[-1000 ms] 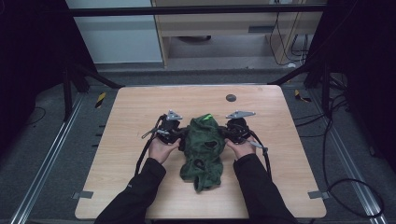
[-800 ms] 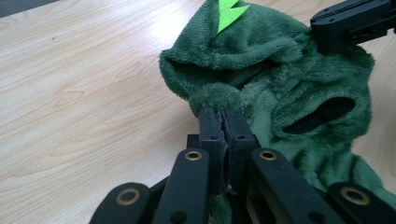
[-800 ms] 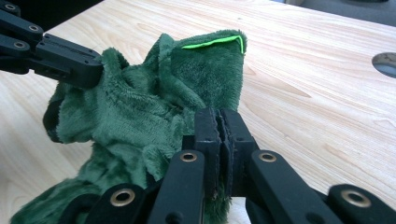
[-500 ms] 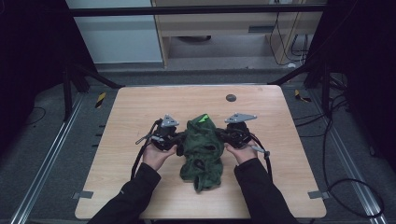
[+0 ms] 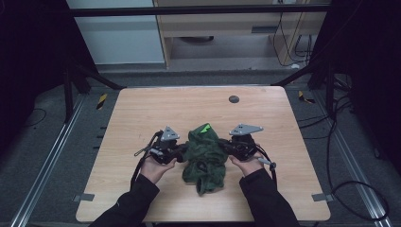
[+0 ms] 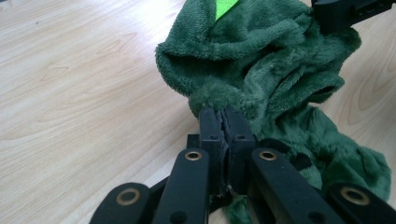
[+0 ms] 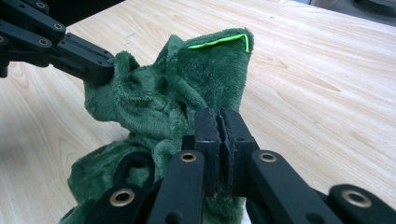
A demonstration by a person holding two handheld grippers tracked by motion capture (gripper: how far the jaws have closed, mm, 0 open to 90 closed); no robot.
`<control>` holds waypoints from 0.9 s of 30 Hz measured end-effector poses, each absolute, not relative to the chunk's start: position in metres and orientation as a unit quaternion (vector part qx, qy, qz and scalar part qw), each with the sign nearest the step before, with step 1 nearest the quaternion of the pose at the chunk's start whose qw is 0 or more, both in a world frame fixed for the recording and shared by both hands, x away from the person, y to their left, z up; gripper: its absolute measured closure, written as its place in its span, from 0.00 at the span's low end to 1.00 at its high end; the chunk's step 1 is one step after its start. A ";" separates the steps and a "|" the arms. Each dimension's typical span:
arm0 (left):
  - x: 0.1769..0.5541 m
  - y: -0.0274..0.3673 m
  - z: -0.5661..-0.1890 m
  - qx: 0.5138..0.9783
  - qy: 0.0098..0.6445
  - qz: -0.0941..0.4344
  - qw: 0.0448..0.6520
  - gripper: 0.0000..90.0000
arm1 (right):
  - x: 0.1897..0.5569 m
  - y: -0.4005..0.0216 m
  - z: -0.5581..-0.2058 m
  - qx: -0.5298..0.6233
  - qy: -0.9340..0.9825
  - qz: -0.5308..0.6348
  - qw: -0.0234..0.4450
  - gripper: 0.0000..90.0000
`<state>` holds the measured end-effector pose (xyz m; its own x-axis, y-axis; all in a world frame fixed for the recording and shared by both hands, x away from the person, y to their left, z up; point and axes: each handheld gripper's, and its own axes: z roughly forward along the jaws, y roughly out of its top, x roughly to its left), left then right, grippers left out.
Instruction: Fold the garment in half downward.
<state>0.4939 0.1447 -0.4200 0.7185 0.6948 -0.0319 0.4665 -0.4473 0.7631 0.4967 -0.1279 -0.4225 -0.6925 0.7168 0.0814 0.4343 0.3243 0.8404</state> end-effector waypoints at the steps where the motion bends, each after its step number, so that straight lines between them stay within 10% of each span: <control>1: 0.493 0.145 -0.421 0.838 0.346 0.145 0.396 0.97 | 0.495 -0.128 -0.423 0.361 0.799 0.456 0.154 0.96; 27: 0.461 0.150 -0.437 0.852 0.337 0.124 0.380 0.97 | 0.462 -0.135 -0.440 0.343 0.814 0.451 0.127 0.96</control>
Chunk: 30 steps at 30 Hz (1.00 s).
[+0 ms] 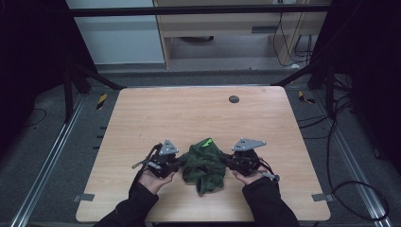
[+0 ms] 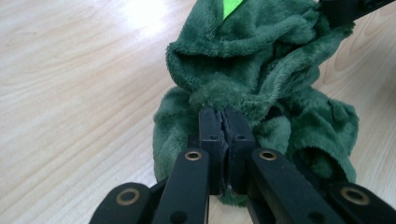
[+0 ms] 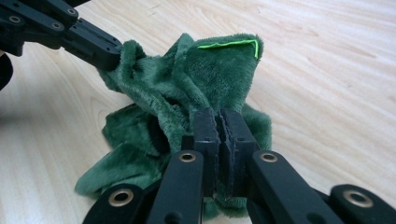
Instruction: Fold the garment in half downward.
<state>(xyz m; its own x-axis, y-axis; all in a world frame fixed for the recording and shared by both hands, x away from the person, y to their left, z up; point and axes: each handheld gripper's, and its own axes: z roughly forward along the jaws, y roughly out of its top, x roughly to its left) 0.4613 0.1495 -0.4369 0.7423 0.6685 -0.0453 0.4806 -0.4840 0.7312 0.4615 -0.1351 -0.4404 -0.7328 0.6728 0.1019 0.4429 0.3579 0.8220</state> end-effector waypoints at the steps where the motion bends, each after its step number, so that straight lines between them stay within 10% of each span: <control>1: 0.460 0.150 -0.438 0.852 0.339 0.123 0.379 0.97 | 0.460 -0.135 -0.441 0.343 0.814 0.451 0.126 0.96; 30: 0.441 0.148 -0.461 0.873 0.335 0.090 0.344 0.97 | 0.435 -0.130 -0.470 0.347 0.829 0.431 0.079 0.95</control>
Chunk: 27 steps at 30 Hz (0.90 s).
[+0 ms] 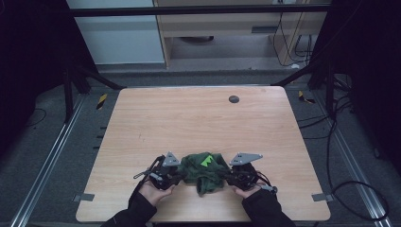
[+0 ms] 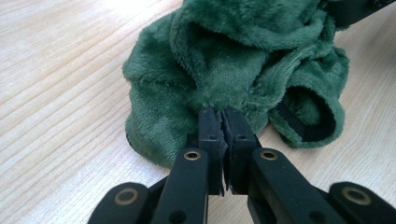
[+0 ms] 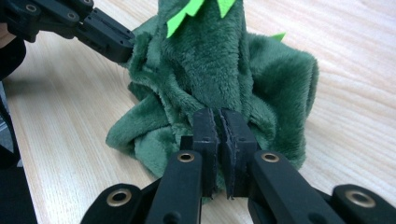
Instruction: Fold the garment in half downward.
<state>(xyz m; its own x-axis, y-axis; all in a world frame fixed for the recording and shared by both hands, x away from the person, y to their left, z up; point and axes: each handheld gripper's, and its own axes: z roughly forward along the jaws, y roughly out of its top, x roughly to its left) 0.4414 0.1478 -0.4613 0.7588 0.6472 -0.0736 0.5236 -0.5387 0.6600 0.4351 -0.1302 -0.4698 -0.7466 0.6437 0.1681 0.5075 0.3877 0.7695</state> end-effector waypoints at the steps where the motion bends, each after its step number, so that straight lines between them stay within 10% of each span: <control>1: 0.441 0.148 -0.462 0.873 0.336 0.091 0.343 0.97 | 0.435 -0.130 -0.470 0.347 0.829 0.431 0.079 0.95; 27: 0.439 0.168 -0.438 0.846 0.360 0.119 0.375 0.82 | 0.434 -0.143 -0.455 0.365 0.807 0.453 0.104 0.87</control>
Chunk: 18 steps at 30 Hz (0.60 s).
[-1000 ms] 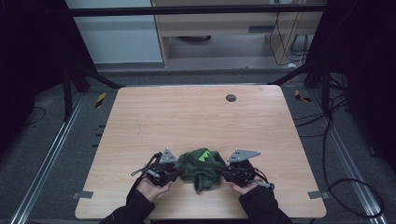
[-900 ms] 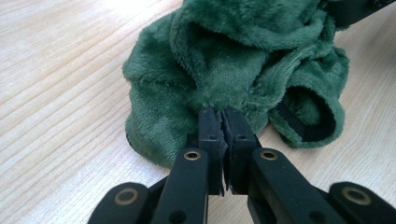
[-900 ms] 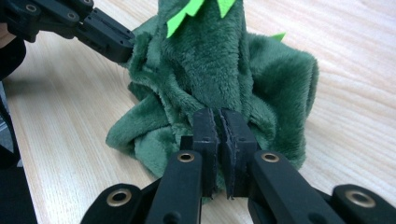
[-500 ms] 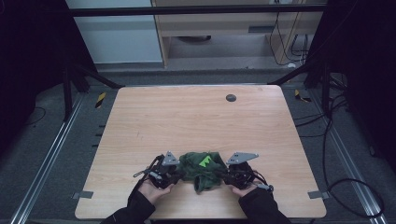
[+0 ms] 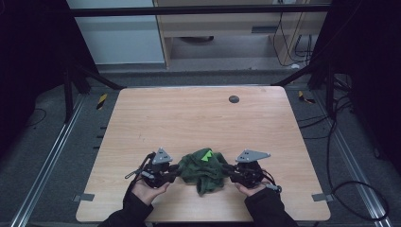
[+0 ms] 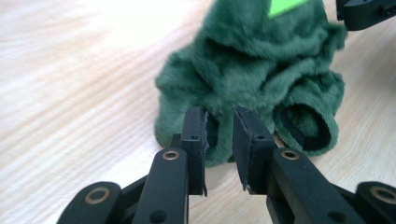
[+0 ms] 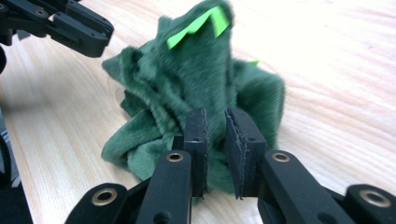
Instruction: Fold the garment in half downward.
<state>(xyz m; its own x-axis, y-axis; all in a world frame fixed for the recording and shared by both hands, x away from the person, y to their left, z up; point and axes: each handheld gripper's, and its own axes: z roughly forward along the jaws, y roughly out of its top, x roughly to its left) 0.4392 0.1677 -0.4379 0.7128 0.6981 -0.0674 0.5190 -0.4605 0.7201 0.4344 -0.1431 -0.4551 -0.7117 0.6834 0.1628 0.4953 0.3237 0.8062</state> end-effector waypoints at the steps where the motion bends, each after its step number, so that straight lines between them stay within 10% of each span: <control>1: 0.441 0.169 -0.436 0.845 0.361 0.121 0.375 0.83 | 0.435 -0.144 -0.454 0.366 0.805 0.454 0.107 0.88; 18: 0.474 0.171 -0.427 0.813 0.405 0.154 0.390 0.99 | 0.463 -0.148 -0.442 0.399 0.782 0.460 0.133 1.00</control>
<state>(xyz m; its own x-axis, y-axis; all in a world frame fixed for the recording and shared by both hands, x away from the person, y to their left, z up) 0.4738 0.1714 -0.4275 0.6248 0.7781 -0.0646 0.5377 -0.3688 0.7582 0.4627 -0.1479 -0.4418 -0.6462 0.7463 0.1594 0.5021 0.2585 0.8252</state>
